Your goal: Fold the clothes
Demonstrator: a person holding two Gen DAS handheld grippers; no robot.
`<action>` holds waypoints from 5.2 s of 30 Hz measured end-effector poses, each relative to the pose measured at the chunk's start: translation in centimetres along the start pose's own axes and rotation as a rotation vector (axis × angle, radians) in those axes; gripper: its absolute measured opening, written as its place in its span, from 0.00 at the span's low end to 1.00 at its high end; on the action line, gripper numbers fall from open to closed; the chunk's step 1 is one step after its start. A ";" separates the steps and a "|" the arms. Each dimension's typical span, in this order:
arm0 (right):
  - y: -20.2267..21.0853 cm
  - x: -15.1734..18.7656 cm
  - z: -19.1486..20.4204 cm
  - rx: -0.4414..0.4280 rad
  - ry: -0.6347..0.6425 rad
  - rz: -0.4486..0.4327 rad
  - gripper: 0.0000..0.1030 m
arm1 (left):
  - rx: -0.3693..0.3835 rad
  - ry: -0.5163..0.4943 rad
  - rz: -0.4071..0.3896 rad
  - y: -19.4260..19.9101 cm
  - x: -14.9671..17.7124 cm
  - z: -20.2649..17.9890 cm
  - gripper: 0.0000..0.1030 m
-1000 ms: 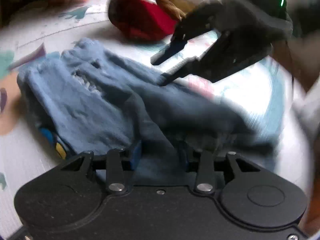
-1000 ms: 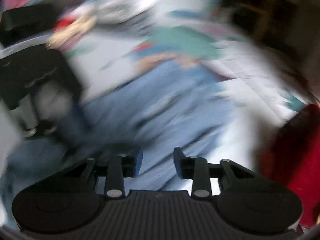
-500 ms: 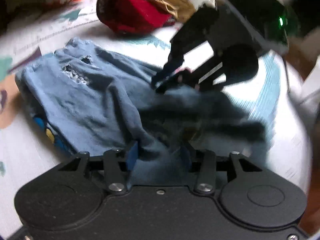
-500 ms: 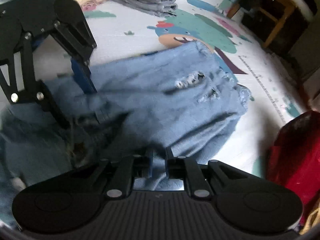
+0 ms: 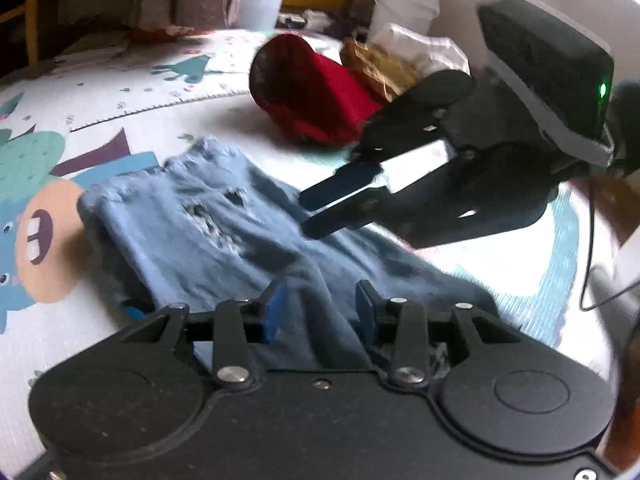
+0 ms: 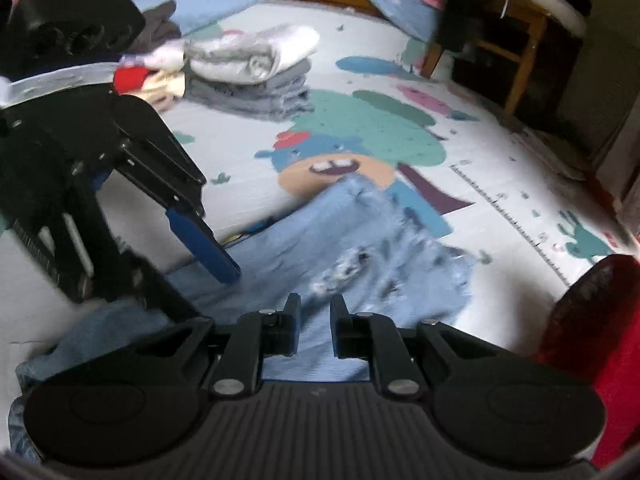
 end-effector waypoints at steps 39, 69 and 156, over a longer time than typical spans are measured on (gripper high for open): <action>-9.4 -3.8 -16.2 -0.194 -0.390 0.024 0.31 | 0.153 0.408 0.090 -2.7 -6.0 20.7 0.39; 6.4 -0.5 -5.3 -0.046 0.343 -0.127 0.21 | -0.277 -0.464 -0.164 7.6 -1.9 2.0 0.22; 4.9 8.7 2.2 0.034 0.725 0.108 0.43 | -0.288 -0.836 0.094 3.0 5.5 -4.5 0.25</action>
Point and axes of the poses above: each gripper's, at about its wrist camera, not at the fingertips, and y roughly against the way its jaws point, z to its left, x to its underside, the point moved 7 cm from there along -y, roughly the way its jaws point, and after that the axes turned 15 degrees about z, right-handed, at the moved point
